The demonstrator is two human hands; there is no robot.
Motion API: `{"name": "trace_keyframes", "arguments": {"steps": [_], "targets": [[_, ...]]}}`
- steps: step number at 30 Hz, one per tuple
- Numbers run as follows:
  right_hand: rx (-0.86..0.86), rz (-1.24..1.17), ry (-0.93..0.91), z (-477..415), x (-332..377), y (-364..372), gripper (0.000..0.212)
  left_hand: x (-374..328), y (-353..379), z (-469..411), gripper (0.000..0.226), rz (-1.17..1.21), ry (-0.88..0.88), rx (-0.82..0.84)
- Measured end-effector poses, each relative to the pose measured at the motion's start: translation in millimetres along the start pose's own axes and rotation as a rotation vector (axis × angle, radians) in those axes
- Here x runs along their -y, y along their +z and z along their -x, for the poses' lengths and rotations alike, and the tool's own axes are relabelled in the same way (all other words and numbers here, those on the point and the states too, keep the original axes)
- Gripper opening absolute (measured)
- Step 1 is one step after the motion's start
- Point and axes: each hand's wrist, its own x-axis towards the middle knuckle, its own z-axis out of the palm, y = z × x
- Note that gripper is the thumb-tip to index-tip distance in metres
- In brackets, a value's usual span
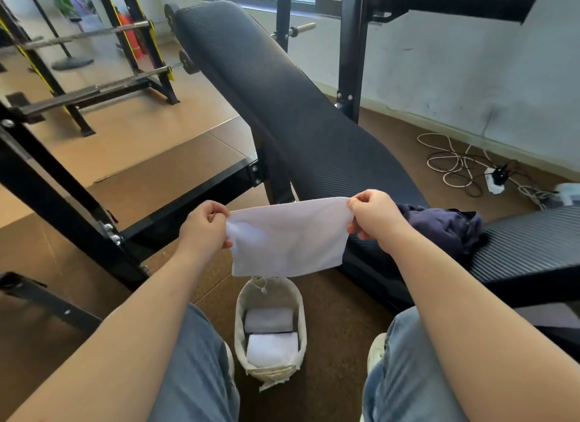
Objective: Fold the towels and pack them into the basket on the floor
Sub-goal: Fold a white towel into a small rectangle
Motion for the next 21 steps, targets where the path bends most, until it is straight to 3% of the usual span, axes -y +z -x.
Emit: {"name": "trace_keyframes", "arguments": {"steps": [2, 5, 9, 12, 15, 19, 21], "targets": [[0.006, -0.030, -0.003, 0.1, -0.3, -4.1, 0.010, -0.3, 0.6, 0.7, 0.035, -0.097, 0.040, 0.090], [0.036, -0.052, -0.009, -2.6, -0.9, -10.9, 0.018, 0.2, 4.7, -1.7, 0.045, -0.172, -0.040, 0.175], [0.124, -0.044, 0.006, -7.0, -2.8, -8.8, 0.027, 2.1, 12.1, -2.8, 0.038, -0.202, -0.047, 0.222], [0.170, 0.028, -0.024, -4.2, -0.7, 3.7, 0.022, 2.0, 20.5, -0.7, 0.036, -0.165, -0.073, 0.234], [0.150, 0.058, -0.046, -3.3, -1.2, 21.8, 0.021, -1.2, 28.9, 1.7, 0.036, -0.137, -0.107, 0.254], [0.124, 0.054, -0.060, -2.5, -1.5, 45.4, 0.039, -9.9, 36.1, 6.7, 0.031, 0.017, -0.104, 0.283], [0.117, 0.028, -0.032, 0.3, 2.1, 55.6, 0.030, -14.0, 40.8, 9.3, 0.022, 0.063, -0.096, 0.279]]}}
